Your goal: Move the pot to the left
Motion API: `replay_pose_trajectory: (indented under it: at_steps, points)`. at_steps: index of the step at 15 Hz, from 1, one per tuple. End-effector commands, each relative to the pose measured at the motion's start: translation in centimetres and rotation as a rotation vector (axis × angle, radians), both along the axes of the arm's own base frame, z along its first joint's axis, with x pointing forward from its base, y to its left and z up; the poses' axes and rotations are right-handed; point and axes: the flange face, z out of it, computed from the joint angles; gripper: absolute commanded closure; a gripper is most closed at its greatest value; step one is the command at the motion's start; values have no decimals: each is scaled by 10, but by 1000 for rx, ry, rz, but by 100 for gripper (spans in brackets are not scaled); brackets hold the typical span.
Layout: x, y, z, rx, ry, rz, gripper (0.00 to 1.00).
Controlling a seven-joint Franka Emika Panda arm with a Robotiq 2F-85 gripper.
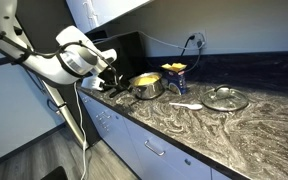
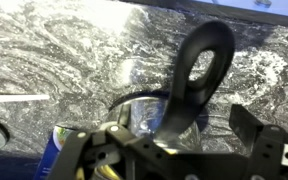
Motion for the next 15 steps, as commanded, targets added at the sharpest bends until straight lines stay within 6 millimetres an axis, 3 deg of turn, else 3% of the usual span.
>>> replay_pose_trajectory:
  at_steps: [1,5,7,13,15]
  points:
    - [-1,-3,35,-25,11,-19,0]
    - [-4,-9,70,-38,83,-26,0]
    - [-3,-22,94,-37,113,-53,0]
    - [8,-91,175,7,185,-142,0]
    - [14,-117,193,14,230,-166,0]
